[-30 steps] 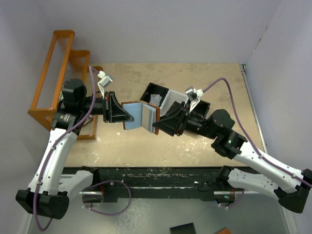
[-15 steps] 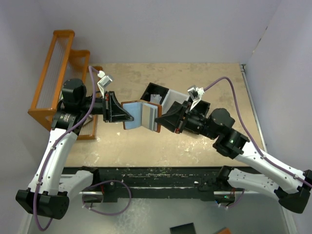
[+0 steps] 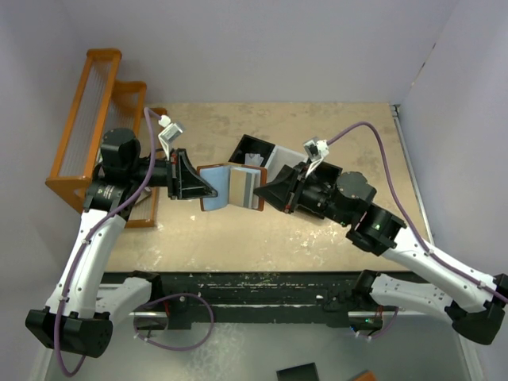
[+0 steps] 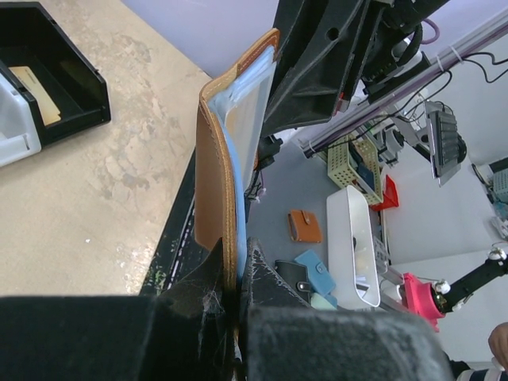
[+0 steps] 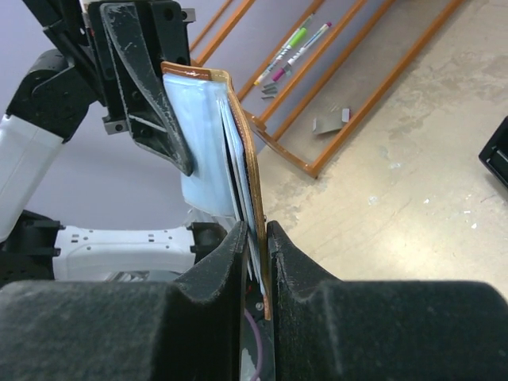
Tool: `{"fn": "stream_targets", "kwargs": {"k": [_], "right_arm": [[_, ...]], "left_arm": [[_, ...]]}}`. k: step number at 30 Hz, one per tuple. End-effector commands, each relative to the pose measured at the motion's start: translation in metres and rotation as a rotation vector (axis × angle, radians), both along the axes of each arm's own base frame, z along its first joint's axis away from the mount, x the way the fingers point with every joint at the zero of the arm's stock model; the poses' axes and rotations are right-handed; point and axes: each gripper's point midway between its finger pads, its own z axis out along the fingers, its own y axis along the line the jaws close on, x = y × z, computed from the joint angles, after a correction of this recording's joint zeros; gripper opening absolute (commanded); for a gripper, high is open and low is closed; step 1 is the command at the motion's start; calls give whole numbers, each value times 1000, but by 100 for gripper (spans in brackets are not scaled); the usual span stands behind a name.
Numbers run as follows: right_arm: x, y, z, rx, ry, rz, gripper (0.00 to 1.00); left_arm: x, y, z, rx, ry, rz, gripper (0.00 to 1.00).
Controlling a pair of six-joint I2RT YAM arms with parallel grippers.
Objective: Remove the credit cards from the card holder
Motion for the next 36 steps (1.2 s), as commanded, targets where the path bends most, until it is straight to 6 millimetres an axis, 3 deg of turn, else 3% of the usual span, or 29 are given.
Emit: {"fn": "stream_targets", "kwargs": {"k": [1, 4, 11, 19, 29, 36], "right_arm": [[4, 6, 11, 1, -34, -3, 19], [-11, 16, 36, 54, -95, 88, 20], [-49, 33, 62, 105, -210, 271, 15], [-29, 33, 45, -20, -166, 156, 14], [12, 10, 25, -152, -56, -109, 11], [14, 10, 18, -150, -32, -130, 16]], "left_arm": [[-7, 1, 21, -25, -106, -25, 0], [-7, 1, 20, -24, -108, -25, 0], [-8, 1, 19, -27, -112, -44, 0], [-9, 0, 21, -32, -118, -50, 0], [-11, 1, 20, -27, -150, -45, 0], [-8, 2, 13, -6, -164, -31, 0]]}}
